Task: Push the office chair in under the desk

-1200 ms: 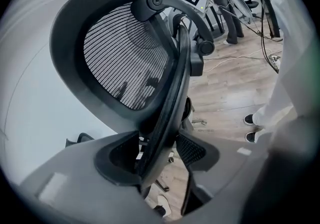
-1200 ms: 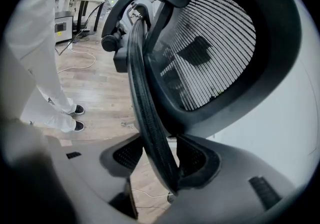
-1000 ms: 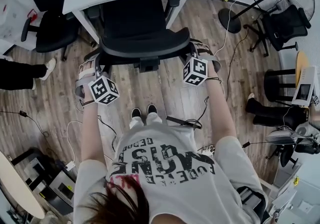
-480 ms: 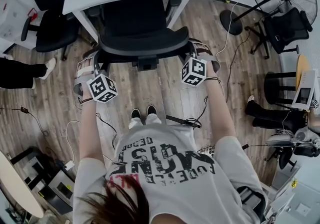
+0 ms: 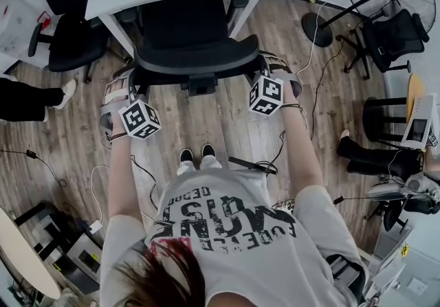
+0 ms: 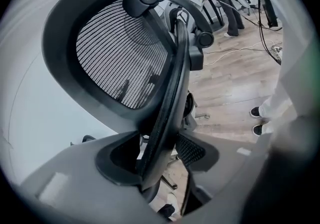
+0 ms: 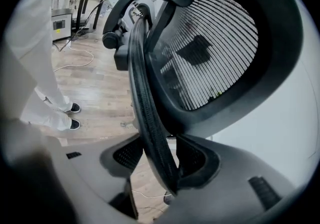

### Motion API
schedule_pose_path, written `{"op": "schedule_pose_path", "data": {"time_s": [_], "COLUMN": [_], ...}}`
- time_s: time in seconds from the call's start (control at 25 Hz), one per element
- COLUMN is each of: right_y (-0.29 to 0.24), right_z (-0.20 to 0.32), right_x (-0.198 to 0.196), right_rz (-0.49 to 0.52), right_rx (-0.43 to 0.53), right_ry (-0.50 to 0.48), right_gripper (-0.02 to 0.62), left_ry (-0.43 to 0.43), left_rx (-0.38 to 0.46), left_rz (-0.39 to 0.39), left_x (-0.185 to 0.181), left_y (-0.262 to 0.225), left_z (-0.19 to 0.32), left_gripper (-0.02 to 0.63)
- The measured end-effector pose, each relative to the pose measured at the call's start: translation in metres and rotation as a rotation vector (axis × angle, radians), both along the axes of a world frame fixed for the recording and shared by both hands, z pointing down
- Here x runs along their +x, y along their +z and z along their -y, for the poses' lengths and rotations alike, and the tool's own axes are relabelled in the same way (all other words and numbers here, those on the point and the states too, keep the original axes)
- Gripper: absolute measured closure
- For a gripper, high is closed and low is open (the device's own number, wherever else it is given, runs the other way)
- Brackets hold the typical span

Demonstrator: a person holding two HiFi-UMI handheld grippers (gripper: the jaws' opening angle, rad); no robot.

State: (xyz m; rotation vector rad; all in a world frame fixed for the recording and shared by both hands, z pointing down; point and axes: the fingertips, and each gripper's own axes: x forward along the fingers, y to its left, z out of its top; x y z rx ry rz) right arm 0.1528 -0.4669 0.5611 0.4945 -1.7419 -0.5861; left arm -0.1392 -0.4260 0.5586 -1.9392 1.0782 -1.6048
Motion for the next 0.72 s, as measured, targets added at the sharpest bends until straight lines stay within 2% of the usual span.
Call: {"op": "schedule_pose_path", "data": {"time_s": [0.72], "right_y": [0.0001], "right_z": [-0.0032], "right_x": [-0.0066], "right_rz": [-0.005], "right_rx": [-0.032], "right_ry": [0.026], "right_gripper": [0.387], "left_ry": [0.001], "left_rx": [-0.044], "left_rz": [-0.023], "left_x": [-0.0076], "left_y": [0.0013], "left_z": [0.0011], "left_gripper": [0.373]}}
